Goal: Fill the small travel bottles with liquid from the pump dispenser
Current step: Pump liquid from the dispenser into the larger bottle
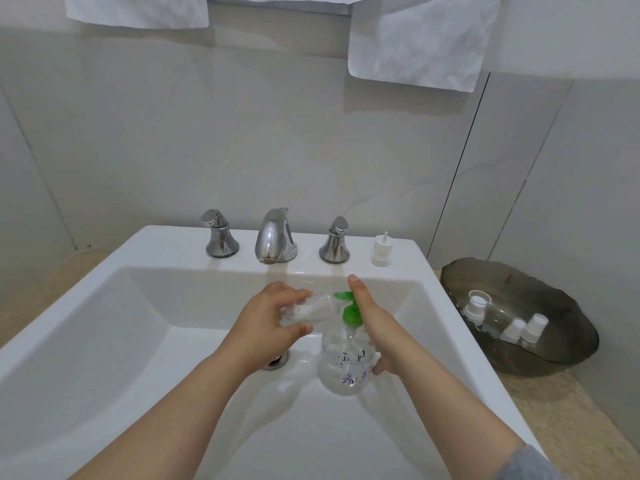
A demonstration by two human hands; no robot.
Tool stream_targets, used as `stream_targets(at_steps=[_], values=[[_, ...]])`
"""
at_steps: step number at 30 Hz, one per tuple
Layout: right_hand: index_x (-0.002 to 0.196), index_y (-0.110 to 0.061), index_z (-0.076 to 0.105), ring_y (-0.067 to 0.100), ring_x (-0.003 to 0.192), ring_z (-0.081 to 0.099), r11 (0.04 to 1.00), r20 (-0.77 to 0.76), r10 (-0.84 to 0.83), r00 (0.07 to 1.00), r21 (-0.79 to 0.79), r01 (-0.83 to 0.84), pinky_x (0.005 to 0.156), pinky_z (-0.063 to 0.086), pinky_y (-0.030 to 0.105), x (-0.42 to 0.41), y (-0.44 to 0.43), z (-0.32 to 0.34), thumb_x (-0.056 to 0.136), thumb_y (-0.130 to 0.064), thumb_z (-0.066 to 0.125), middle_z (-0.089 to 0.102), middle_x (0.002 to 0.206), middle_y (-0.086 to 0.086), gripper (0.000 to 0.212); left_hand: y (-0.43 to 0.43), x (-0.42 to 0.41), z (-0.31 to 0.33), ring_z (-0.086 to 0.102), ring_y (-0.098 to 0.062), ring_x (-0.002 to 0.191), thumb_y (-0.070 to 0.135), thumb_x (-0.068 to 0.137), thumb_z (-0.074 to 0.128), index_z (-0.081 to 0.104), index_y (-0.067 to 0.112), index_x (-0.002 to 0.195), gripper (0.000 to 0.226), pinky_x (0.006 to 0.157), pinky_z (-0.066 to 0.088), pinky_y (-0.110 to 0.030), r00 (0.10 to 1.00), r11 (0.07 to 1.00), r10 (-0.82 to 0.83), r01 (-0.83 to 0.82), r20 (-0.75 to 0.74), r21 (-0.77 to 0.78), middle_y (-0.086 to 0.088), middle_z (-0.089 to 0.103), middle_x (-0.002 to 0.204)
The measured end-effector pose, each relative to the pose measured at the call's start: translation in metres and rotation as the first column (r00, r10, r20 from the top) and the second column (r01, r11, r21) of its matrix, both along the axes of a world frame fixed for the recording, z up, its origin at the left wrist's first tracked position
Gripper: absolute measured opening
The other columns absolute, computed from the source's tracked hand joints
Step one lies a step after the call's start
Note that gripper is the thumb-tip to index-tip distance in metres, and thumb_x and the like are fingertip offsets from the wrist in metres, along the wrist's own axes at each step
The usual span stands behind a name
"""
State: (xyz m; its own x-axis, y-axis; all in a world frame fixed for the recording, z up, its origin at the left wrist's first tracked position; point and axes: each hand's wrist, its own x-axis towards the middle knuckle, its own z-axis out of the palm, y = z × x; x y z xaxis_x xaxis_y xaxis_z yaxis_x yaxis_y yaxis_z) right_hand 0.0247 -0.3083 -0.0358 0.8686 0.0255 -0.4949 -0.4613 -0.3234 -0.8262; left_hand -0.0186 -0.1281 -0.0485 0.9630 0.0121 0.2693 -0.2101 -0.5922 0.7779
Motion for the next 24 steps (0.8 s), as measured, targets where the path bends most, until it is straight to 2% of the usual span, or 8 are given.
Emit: stream_targets(at_steps=[6,9,11,15,17,19,21,24], values=[[0.14,-0.023,0.044,0.036,0.131,0.039,0.999,-0.008,-0.049,0.999,0.023,0.05,0.097,0.035,0.056,-0.004,0.002,0.001,0.081,-0.078,0.041,0.043,0.141,0.006,0.081,0.0,0.0,-0.001,0.055,-0.006,0.095,0.014,0.074,0.078,0.064,0.03,0.117,0.047,0.076,0.036,-0.004,1.0,1.0,0.01,-0.01,-0.001,-0.016,0.011,0.056,0.103],[0.124,-0.022,0.051,0.028,0.108,0.046,0.998,0.026,-0.05,0.998,0.04,0.049,0.088,0.036,0.045,-0.007,0.001,0.004,0.087,-0.07,0.041,0.049,0.12,0.006,0.061,-0.001,0.0,-0.002,0.056,-0.007,0.095,0.014,0.074,0.078,0.064,0.028,0.118,0.048,0.077,0.036,-0.006,1.0,1.0,0.013,-0.014,-0.003,-0.01,0.009,0.056,0.103],[0.109,-0.022,0.049,0.023,0.096,0.042,0.998,0.045,-0.049,0.998,0.051,0.047,0.084,0.034,0.04,-0.008,0.001,0.006,0.09,-0.065,0.041,0.047,0.108,0.005,0.048,-0.001,0.0,-0.002,0.055,-0.005,0.094,0.014,0.074,0.078,0.064,0.026,0.119,0.048,0.078,0.037,-0.008,1.0,1.0,0.009,-0.009,-0.007,0.0,0.009,0.056,0.103],[0.102,-0.02,0.05,0.023,0.089,0.043,0.998,0.057,-0.042,0.997,0.046,0.039,0.082,0.035,0.038,-0.01,0.001,0.01,0.093,-0.06,0.043,0.048,0.096,0.003,0.042,-0.001,0.0,-0.002,0.056,-0.01,0.099,0.016,0.074,0.078,0.063,0.024,0.121,0.049,0.089,0.044,-0.022,0.999,1.0,0.002,-0.001,-0.035,0.027,0.008,0.055,0.105],[0.102,-0.02,0.052,0.021,0.081,0.045,0.999,0.062,-0.033,0.998,0.033,0.031,0.077,0.038,0.037,-0.013,0.0,0.012,0.093,-0.059,0.043,0.048,0.09,-0.001,0.041,-0.001,0.0,-0.004,0.056,-0.01,0.101,0.017,0.074,0.078,0.063,0.024,0.121,0.05,0.088,0.042,-0.018,0.999,0.999,0.004,-0.002,-0.051,0.054,0.009,0.055,0.106],[0.103,-0.019,0.053,0.022,0.083,0.046,1.0,0.074,-0.023,0.997,0.02,0.022,0.079,0.038,0.037,-0.015,0.0,0.013,0.094,-0.058,0.042,0.05,0.094,0.0,0.041,-0.001,0.0,-0.005,0.055,-0.009,0.1,0.018,0.075,0.078,0.063,0.024,0.121,0.049,0.081,0.036,-0.007,0.999,0.998,0.005,-0.002,-0.053,0.068,0.009,0.055,0.106],[0.102,-0.018,0.053,0.024,0.091,0.043,1.0,0.1,-0.018,0.995,0.003,0.018,0.083,0.037,0.039,-0.015,0.001,0.012,0.095,-0.057,0.04,0.049,0.103,0.004,0.042,-0.001,0.0,-0.004,0.055,-0.008,0.1,0.018,0.075,0.078,0.063,0.024,0.121,0.049,0.079,0.034,-0.003,0.999,0.998,0.008,-0.004,-0.053,0.07,0.009,0.055,0.106],[0.102,-0.017,0.053,0.025,0.095,0.042,1.0,0.114,-0.016,0.993,-0.008,0.017,0.089,0.038,0.04,-0.014,0.003,0.012,0.095,-0.058,0.039,0.049,0.107,0.005,0.044,-0.001,0.0,-0.004,0.056,-0.01,0.098,0.017,0.074,0.078,0.064,0.024,0.12,0.049,0.088,0.043,-0.018,0.998,0.998,0.005,-0.002,-0.059,0.055,0.011,0.054,0.103]])
